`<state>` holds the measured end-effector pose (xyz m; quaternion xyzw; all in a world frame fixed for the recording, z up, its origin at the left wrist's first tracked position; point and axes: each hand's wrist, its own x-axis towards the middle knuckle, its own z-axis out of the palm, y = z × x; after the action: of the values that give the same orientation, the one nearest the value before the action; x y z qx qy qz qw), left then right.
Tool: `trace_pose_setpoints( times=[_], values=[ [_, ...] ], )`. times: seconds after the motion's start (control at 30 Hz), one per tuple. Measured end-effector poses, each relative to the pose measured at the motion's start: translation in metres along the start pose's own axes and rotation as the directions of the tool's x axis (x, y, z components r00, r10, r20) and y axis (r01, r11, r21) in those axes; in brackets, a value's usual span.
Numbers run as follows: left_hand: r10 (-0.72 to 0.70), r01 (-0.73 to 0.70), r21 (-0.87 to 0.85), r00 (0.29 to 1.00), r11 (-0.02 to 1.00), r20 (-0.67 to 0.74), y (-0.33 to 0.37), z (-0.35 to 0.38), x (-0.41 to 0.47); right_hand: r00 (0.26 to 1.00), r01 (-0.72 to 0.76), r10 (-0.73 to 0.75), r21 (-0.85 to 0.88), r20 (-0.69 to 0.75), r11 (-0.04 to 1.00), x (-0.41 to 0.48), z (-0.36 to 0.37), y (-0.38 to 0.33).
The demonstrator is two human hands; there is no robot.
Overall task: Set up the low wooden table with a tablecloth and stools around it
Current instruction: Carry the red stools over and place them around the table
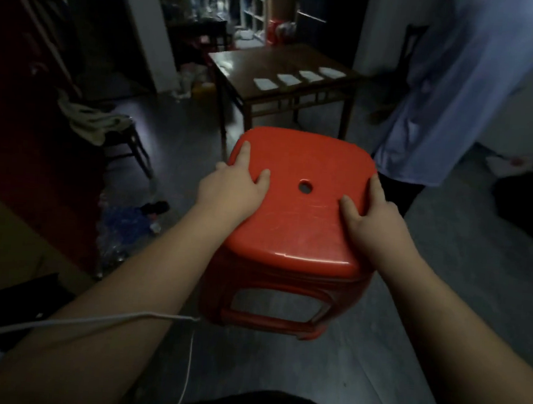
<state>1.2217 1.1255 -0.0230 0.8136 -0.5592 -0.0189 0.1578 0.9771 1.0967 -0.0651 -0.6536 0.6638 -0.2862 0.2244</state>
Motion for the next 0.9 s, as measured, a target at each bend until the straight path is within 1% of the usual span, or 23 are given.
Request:
trace_pose_setpoints(
  times=[0.13, 0.3, 0.4, 0.5, 0.7, 0.8, 0.9],
  values=[
    [0.088, -0.087, -0.026, 0.994, 0.996, 0.059, 0.093, 0.043, -0.003, 0.995, -0.096, 0.096, -0.002, -0.029, 0.995, 0.013, -0.059, 0.077],
    [0.21, -0.201, -0.077, 0.968, 0.977, 0.136, 0.216, 0.103, -0.015, 0.975, -0.203, 0.196, -0.054, -0.107, 0.978, 0.021, -0.138, 0.175],
    [0.291, -0.273, -0.119, 0.941, 0.955, 0.171, 0.287, 0.134, -0.023, 0.944, -0.297, 0.285, -0.053, -0.168, 0.953, 0.02, -0.181, 0.226],
    [0.371, -0.345, -0.151, 0.906, 0.926, 0.206, 0.353, 0.157, -0.029, 0.897, -0.393, 0.37, -0.053, -0.24, 0.918, 0.018, -0.22, 0.269],
    [0.549, -0.501, -0.231, 0.794, 0.834, 0.261, 0.467, 0.193, -0.029, 0.778, -0.554, 0.508, -0.021, -0.369, 0.833, 0.022, -0.278, 0.335],
    [0.641, -0.587, -0.257, 0.709, 0.768, 0.294, 0.519, 0.215, -0.023, 0.696, -0.632, 0.573, 0.009, -0.432, 0.775, 0.025, -0.296, 0.362],
    [0.72, -0.658, -0.294, 0.612, 0.693, 0.328, 0.572, 0.238, -0.013, 0.597, -0.714, 0.642, 0.045, -0.481, 0.699, 0.037, -0.311, 0.385]
  ],
)
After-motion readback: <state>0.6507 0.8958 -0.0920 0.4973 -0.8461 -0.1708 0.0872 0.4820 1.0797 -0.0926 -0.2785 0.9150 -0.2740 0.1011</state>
